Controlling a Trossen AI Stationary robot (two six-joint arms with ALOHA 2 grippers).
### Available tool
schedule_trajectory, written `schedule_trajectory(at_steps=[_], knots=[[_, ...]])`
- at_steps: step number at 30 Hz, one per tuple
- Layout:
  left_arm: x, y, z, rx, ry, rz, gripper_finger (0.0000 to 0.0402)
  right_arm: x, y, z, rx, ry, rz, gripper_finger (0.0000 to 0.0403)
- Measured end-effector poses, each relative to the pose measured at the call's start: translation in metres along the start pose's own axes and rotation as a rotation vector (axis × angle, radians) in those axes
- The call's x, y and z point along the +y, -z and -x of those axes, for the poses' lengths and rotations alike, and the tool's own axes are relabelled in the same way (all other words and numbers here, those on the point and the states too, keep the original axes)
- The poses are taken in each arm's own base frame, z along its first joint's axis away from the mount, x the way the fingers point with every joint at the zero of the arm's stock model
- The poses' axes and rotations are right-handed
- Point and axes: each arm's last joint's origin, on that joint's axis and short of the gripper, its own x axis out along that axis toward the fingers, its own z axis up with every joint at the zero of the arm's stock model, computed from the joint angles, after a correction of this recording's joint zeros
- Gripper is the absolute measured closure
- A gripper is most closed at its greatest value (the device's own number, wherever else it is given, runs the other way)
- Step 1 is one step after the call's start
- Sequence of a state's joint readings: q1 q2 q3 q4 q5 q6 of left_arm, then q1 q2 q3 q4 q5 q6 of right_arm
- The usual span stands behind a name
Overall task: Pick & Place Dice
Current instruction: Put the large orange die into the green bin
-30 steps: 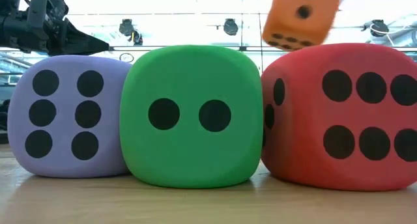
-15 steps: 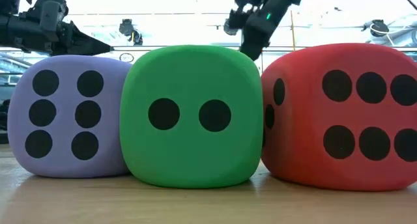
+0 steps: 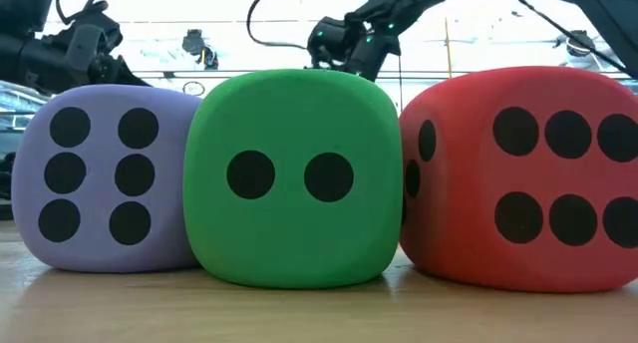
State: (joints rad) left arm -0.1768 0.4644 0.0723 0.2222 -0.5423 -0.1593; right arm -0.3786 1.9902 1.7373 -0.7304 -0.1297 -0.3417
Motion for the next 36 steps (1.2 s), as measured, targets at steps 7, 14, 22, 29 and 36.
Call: schedule_trajectory(at_steps=[7,14,22,29,36], knots=[[-0.001,0.000,-0.001,-0.001,0.000,-0.003,0.0369,-0.002,0.001,0.001,0.026,0.048,0.010,0.0051],[-0.001,0.000,-0.001,0.001,0.000,0.002,0.0369,0.003,0.013,0.003,0.148,0.015,-0.055,0.0051],[-0.001,0.000,-0.001,0.003,0.000,-0.007,0.0369,0.009,0.033,0.030,0.300,0.043,-0.096,0.0051],[-0.002,0.001,-0.001,0.009,0.034,-0.009,0.0369,0.008,0.056,0.035,0.292,0.059,-0.153,0.0051],[-0.002,0.001,-0.001,0.011,0.044,-0.008,0.0369,0.004,0.080,0.020,0.259,0.080,-0.184,0.0051]])
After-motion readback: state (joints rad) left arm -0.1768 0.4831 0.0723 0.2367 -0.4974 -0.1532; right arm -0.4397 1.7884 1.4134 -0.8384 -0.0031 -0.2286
